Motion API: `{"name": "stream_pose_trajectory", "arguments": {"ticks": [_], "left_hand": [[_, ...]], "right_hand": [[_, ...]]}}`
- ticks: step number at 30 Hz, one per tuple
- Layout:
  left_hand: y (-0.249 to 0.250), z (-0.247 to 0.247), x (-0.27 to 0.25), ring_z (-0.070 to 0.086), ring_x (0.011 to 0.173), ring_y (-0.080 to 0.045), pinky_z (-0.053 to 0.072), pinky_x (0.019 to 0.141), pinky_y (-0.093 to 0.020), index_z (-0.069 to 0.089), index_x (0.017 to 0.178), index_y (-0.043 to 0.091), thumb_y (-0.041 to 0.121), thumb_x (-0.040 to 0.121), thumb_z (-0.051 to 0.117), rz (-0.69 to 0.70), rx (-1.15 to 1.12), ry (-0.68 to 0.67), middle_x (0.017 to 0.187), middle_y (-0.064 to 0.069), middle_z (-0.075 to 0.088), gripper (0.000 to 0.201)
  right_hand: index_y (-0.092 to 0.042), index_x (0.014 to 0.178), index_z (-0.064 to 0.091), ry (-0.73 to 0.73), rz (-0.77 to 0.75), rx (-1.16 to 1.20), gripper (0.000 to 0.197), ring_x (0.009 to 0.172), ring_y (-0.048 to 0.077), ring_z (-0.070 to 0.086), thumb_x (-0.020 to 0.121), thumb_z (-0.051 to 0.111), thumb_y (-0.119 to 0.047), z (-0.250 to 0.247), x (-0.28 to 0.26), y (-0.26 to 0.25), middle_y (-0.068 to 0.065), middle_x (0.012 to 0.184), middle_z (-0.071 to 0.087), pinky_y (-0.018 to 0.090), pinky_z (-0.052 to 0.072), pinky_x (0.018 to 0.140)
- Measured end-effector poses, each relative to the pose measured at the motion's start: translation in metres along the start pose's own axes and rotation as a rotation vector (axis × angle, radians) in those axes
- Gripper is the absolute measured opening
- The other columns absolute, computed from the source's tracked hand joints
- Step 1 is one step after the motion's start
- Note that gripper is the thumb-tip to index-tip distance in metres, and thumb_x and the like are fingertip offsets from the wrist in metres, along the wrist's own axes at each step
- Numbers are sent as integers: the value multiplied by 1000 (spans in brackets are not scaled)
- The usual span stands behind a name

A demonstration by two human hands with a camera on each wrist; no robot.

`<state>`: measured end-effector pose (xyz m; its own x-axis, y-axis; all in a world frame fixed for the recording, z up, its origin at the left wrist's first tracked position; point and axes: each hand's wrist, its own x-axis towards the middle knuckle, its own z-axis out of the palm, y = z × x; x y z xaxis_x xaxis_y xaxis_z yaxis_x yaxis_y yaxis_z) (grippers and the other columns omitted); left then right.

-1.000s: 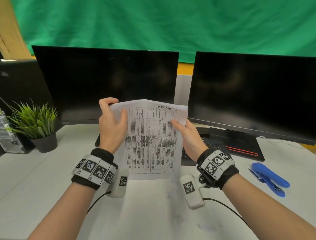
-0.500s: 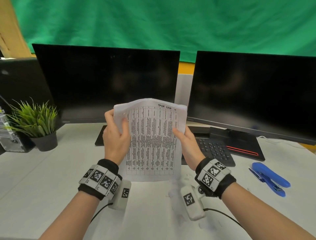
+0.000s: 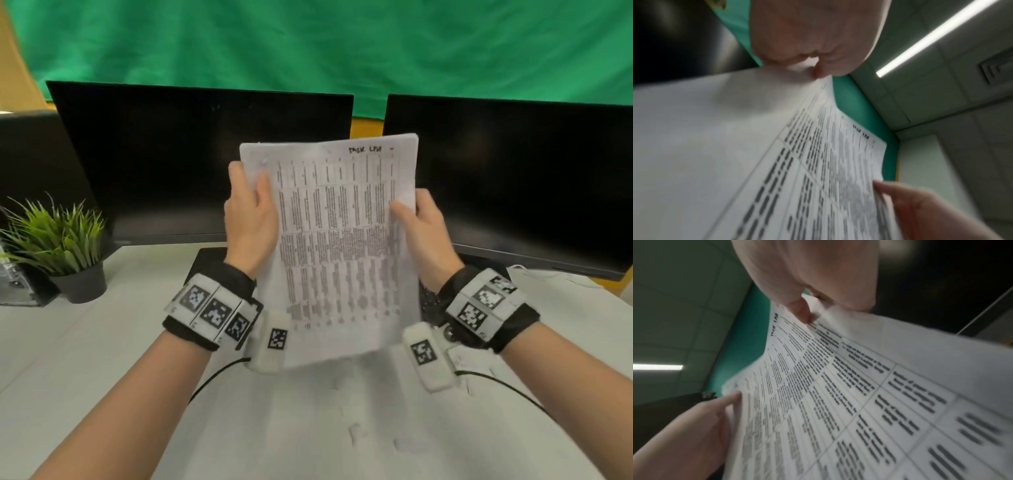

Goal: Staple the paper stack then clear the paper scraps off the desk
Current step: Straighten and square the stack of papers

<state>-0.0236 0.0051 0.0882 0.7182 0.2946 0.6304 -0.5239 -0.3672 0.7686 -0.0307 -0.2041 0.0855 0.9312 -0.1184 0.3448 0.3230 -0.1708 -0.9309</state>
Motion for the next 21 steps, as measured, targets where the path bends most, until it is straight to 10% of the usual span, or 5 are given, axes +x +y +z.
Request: {"name": "stream_pose_trajectory", "arguments": {"ticks": [7, 12, 17, 21], "left_hand": [[-79, 86, -23, 64, 100, -30, 53, 86, -43, 53, 120, 8, 38, 91, 36, -556, 30, -455, 114, -14, 65, 45], [-118, 123, -64, 54, 120, -32, 42, 105, -46, 43, 138, 8, 37, 93, 35, -797, 83, -602, 133, -11, 55, 55], [-141, 135, -79, 56, 118, -32, 44, 104, -45, 43, 138, 4, 28, 92, 34, -887, 53, -624, 131, -15, 57, 53], [-121, 127, -82, 63, 106, -30, 52, 89, -39, 49, 132, 4, 22, 98, 33, -974, 6, -662, 118, -14, 65, 42]], "right_hand": [[-18, 119, 48, -36, 493, -197, 23, 88, 19, 65, 96, 46, -24, -63, -13, 68, 1, 101, 64, 30, 50, 62], [-9, 116, 50, -22, 676, -311, 25, 104, 32, 61, 94, 47, -18, -84, -30, 124, 16, 117, 61, 48, 48, 96], [-4, 108, 56, -4, 790, -263, 21, 79, 23, 60, 96, 45, -16, -87, -30, 138, 12, 91, 62, 30, 49, 67], [7, 130, 47, -19, 804, -292, 40, 97, 24, 47, 93, 46, -8, -87, -23, 153, 25, 123, 54, 43, 43, 94]]}}
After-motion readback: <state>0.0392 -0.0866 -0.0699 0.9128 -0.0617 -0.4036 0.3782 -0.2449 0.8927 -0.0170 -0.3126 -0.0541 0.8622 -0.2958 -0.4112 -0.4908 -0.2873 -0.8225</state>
